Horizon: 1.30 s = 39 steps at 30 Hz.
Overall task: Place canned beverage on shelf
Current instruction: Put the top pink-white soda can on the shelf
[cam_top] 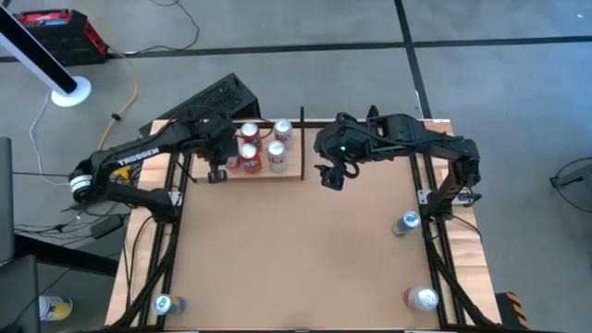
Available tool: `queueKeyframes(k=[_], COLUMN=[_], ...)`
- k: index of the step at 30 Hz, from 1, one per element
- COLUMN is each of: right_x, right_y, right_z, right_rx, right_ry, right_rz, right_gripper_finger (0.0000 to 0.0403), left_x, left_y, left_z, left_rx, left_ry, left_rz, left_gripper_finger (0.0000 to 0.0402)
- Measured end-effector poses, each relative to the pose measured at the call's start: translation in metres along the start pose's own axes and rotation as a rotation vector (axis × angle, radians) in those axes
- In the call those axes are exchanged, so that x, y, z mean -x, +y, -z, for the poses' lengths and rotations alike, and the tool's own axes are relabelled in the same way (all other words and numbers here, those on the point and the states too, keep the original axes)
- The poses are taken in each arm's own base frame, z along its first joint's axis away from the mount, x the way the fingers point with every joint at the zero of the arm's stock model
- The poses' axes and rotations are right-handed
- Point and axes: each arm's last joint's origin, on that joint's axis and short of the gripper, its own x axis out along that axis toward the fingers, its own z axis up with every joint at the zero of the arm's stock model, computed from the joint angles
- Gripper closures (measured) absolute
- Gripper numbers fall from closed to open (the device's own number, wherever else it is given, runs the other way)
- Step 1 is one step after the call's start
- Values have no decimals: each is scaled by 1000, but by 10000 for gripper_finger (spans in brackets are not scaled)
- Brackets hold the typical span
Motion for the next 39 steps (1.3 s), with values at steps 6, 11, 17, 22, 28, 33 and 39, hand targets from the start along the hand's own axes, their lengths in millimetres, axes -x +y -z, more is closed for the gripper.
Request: queueKeyframes(k=[6,11,17,22,28,33,39], right_x=[0,0,0,0,0,0,1], right_y=[0,0,0,0,0,0,2], right_z=[2,2,2,2,3,5,6], right_rx=[8,4,2,1,3,-5,1], right_ry=[23,22,22,22,28,51,58], right_rz=[1,0,0,0,-1,1,-3], right_gripper_finger=[35,35,35,35,35,35,35], left_x=[-1,-2,-4,-21,-51,-62,-49], left_y=[13,21,28,34,38,39,38], left_z=[4,7,6,4,1,-1,0], left_rx=[51,87,113,127,132,133,141], left_ry=[-1,-6,-27,28,152,184,134], left_rz=[-44,-68,-85,-71,-80,-86,-88], left_gripper_finger=[401,402,401,401,401,401,401])
